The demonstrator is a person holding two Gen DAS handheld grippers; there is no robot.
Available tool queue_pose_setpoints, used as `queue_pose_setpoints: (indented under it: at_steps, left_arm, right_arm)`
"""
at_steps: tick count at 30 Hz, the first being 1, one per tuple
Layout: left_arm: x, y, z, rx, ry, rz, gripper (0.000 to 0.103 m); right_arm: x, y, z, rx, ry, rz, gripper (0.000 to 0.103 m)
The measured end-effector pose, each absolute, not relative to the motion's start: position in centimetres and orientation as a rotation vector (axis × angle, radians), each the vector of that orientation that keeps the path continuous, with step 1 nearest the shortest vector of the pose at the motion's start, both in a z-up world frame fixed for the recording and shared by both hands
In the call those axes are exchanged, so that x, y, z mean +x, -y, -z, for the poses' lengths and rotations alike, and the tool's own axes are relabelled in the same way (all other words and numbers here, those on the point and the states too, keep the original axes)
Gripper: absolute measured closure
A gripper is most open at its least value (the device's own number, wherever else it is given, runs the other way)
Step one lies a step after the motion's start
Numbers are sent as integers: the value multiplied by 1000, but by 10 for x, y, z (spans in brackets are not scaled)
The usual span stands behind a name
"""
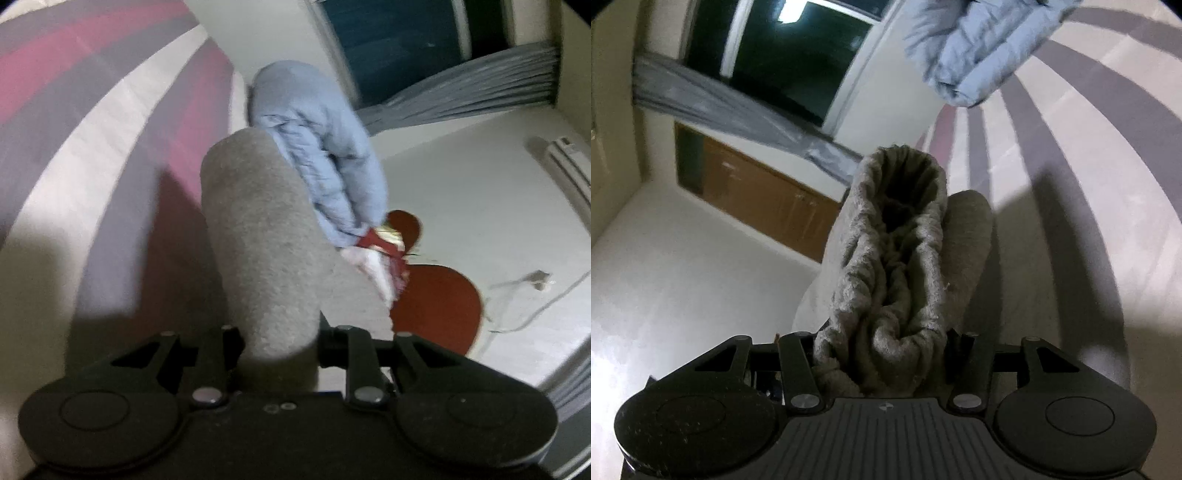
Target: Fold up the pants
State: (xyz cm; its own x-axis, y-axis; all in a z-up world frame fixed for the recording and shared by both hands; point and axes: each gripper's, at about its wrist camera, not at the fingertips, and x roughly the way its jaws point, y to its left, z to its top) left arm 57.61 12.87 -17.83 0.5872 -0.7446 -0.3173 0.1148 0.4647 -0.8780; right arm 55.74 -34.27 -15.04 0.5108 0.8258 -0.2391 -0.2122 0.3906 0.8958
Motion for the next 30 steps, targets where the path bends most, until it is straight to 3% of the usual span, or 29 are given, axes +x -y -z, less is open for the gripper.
queue_pose_setpoints:
  at_steps: [1,3,8,10,11,12,13,15,17,19,23,30]
  left_arm:
    - [584,-129,191,-956,-797,576,86]
    - [597,-131,220,-962,-859,480,73]
    - [586,-146,243,-1095,-778,482,66]
    - [576,-153,232,-1056,-782,437,58]
    - [570,-159,227,-1040,-786,406,51]
    - [561,-166,220,-1018,-787,365,37]
    - [550,-174,213,-988,-783,325,29]
    - [528,-187,203,-894,-780,259,12]
    - [498,-203,198,-787,-790,201,12]
    - [466,-217,195,-716,-775,142,5]
    - [395,-230,189,-592,-757,59,6]
    - [278,-182,172,-289,-722,-51,6]
  right_arm:
    - [568,345,160,944,-796,-737,50]
    - [585,348,188,935,-861,-702,50]
    - [595,354,214,968,-905,-717,45]
    - [599,357,209,940,-919,-706,32]
    - [601,362,206,937,-922,-693,26]
    - [602,368,201,937,-912,-681,12]
    - [597,379,196,939,-893,-663,0]
    - [581,405,188,947,-871,-600,0]
    - [557,430,182,918,-881,-522,0]
    - [526,450,175,852,-871,-465,0]
    - [447,471,156,745,-832,-353,0]
    - [312,446,124,606,-712,-271,0]
